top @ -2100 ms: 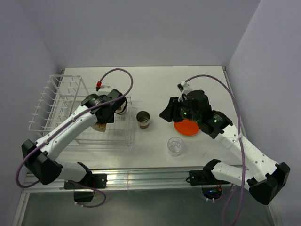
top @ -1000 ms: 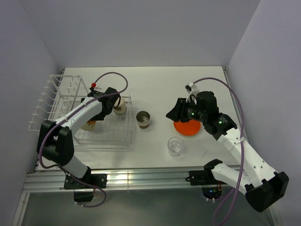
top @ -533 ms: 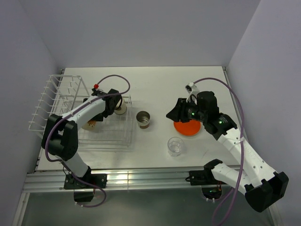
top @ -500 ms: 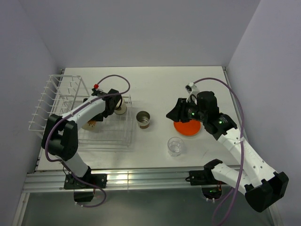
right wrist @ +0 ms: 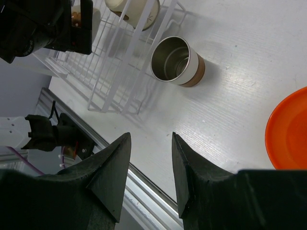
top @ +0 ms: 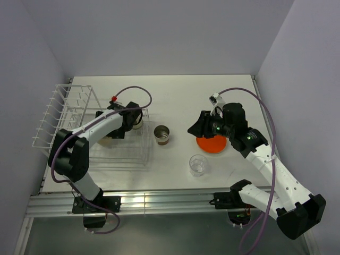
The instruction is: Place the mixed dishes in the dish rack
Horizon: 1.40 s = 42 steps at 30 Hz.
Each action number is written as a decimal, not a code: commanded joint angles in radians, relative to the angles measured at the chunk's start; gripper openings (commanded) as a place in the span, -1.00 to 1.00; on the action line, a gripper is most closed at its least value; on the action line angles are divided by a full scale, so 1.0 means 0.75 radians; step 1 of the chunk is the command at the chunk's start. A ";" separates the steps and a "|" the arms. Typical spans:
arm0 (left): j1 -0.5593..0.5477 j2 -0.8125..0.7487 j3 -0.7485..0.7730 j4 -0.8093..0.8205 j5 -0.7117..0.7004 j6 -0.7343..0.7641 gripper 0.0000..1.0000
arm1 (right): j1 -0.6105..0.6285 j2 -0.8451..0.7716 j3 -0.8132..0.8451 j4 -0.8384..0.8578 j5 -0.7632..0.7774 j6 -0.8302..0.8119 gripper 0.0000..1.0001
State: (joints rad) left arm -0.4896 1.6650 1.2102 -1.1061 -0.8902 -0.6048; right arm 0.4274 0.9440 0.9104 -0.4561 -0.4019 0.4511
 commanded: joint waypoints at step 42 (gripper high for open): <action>-0.407 -0.882 -0.043 0.104 0.593 -0.364 0.99 | 0.252 0.956 0.526 0.011 0.250 0.067 -0.10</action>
State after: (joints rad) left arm -0.7856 1.0466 1.1873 -1.1156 -0.5247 -0.8707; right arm 0.6033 1.6188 1.2293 -0.4656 -0.2398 0.4839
